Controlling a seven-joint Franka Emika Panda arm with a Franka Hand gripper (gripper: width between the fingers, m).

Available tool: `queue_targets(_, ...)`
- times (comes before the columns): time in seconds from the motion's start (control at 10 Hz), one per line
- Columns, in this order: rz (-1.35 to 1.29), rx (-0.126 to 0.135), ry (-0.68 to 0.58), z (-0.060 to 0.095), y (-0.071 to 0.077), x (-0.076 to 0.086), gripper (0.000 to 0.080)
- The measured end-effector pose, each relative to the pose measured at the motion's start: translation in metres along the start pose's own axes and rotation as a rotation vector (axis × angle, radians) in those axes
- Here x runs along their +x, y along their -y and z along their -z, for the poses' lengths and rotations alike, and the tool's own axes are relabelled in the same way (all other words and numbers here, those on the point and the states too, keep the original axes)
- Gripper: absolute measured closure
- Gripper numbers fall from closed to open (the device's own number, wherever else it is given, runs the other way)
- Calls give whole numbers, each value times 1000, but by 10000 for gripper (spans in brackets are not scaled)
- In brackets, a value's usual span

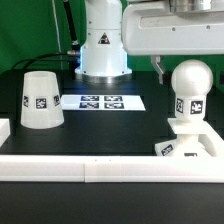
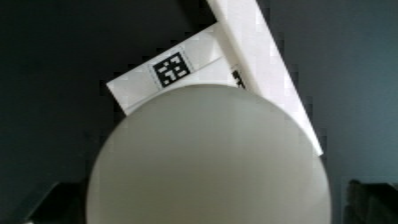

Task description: Assemble lamp

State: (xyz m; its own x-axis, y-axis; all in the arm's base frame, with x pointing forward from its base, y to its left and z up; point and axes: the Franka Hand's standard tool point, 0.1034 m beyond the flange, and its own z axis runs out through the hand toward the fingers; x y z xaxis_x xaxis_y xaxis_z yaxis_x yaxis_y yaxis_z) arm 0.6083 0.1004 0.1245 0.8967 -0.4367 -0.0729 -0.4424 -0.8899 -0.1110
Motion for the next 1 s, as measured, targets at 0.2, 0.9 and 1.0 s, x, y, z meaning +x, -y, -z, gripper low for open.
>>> queue_targets(0.2, 303, -16, -16, -2, 0, 0, 101)
queue_targets(0.9, 988, -47, -60, -2, 5, 3, 101)
queue_targets(1.0, 1061, -50, -59, -2, 5, 3, 101)
